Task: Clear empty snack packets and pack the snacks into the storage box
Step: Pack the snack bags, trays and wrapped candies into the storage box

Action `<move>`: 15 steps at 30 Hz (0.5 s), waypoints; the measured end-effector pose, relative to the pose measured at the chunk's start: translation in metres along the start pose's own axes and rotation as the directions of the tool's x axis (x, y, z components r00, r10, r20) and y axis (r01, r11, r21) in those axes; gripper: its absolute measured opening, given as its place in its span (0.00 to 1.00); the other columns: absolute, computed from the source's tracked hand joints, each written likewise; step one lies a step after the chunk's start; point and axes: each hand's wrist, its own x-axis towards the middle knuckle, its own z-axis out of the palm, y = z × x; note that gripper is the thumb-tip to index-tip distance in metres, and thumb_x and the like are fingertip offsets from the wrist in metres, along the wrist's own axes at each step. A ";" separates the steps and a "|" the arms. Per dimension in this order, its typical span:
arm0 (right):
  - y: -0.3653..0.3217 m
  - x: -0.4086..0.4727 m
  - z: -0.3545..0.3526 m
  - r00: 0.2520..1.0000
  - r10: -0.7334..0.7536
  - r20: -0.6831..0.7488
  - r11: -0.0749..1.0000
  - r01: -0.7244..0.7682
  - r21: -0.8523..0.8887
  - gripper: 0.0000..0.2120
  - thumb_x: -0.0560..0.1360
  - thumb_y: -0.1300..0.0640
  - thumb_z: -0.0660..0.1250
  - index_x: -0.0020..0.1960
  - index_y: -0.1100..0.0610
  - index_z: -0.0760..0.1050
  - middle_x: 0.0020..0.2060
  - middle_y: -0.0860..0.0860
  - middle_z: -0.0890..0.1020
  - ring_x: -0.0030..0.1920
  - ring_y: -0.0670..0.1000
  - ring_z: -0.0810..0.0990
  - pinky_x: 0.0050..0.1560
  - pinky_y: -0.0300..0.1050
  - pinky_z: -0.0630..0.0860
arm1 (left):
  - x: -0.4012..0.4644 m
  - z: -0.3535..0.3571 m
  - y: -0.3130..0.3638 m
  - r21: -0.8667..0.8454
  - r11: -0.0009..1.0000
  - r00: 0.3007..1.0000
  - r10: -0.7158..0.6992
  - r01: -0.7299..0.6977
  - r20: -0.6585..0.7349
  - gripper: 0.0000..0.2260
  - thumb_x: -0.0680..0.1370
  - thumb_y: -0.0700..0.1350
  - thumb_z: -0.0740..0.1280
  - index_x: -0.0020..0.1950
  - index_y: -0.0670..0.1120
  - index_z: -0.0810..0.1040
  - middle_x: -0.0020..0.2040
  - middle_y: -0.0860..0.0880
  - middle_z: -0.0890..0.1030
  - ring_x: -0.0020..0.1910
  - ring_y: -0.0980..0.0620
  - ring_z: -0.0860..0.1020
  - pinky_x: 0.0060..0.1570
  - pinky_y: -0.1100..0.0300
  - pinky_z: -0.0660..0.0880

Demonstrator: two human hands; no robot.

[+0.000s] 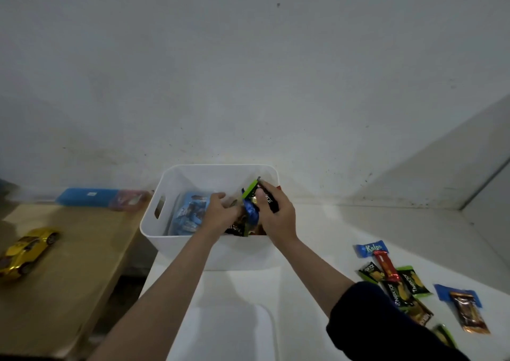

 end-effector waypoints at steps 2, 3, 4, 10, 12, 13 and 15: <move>-0.004 0.000 -0.003 0.999 0.029 0.038 1.000 -0.029 -0.001 0.17 0.77 0.47 0.63 0.63 0.52 0.76 0.58 0.43 0.79 0.61 0.41 0.75 0.62 0.36 0.72 | -0.005 0.005 0.003 0.013 1.000 0.994 0.006 -0.005 -0.107 0.27 0.74 0.47 0.68 0.70 0.46 0.62 0.62 0.42 0.74 0.57 0.45 0.75 0.55 0.55 0.74; -0.006 0.001 -0.005 0.997 0.052 0.061 0.999 -0.052 0.000 0.18 0.78 0.46 0.61 0.64 0.51 0.75 0.61 0.44 0.78 0.63 0.41 0.74 0.62 0.36 0.70 | -0.008 0.008 0.005 0.016 1.000 0.989 0.004 -0.002 -0.149 0.26 0.75 0.50 0.67 0.70 0.47 0.62 0.63 0.42 0.74 0.57 0.45 0.74 0.57 0.53 0.74; -0.008 0.001 -0.006 0.994 0.071 0.085 0.997 -0.071 0.005 0.19 0.78 0.44 0.60 0.65 0.49 0.74 0.63 0.44 0.77 0.63 0.41 0.72 0.62 0.35 0.69 | -0.010 0.011 0.007 0.010 1.000 0.983 0.008 -0.006 -0.183 0.25 0.75 0.52 0.66 0.70 0.47 0.62 0.64 0.42 0.73 0.59 0.44 0.74 0.58 0.52 0.74; -0.025 -0.015 -0.037 0.992 0.113 0.047 0.989 -0.117 0.086 0.20 0.78 0.43 0.58 0.66 0.50 0.73 0.64 0.44 0.77 0.64 0.42 0.73 0.65 0.39 0.70 | -0.055 0.036 0.007 0.131 0.958 0.900 0.286 -0.256 -0.329 0.18 0.78 0.49 0.63 0.65 0.43 0.69 0.62 0.43 0.74 0.61 0.44 0.74 0.61 0.52 0.73; -0.022 -0.036 -0.062 0.991 0.129 -0.024 0.988 -0.127 0.090 0.19 0.79 0.45 0.57 0.65 0.52 0.73 0.62 0.45 0.78 0.63 0.42 0.74 0.61 0.35 0.70 | -0.082 0.055 -0.006 0.184 0.895 0.827 0.445 -0.405 -0.344 0.13 0.78 0.45 0.63 0.59 0.40 0.73 0.56 0.42 0.76 0.56 0.45 0.74 0.57 0.54 0.73; -0.015 -0.049 -0.077 0.989 0.135 -0.060 0.989 -0.131 0.069 0.18 0.80 0.46 0.57 0.65 0.52 0.73 0.61 0.46 0.78 0.62 0.43 0.74 0.60 0.35 0.70 | -0.096 0.067 -0.015 0.205 0.865 0.793 0.502 -0.459 -0.345 0.11 0.77 0.44 0.63 0.56 0.40 0.74 0.54 0.42 0.76 0.55 0.44 0.74 0.56 0.54 0.73; 0.008 -0.078 -0.109 0.977 0.162 -0.139 0.986 -0.165 -0.006 0.16 0.80 0.48 0.58 0.64 0.53 0.73 0.60 0.47 0.78 0.62 0.45 0.74 0.62 0.42 0.72 | -0.126 0.097 -0.037 0.225 0.834 0.776 0.552 -0.505 -0.306 0.10 0.76 0.43 0.63 0.55 0.40 0.75 0.54 0.43 0.76 0.55 0.45 0.74 0.56 0.57 0.70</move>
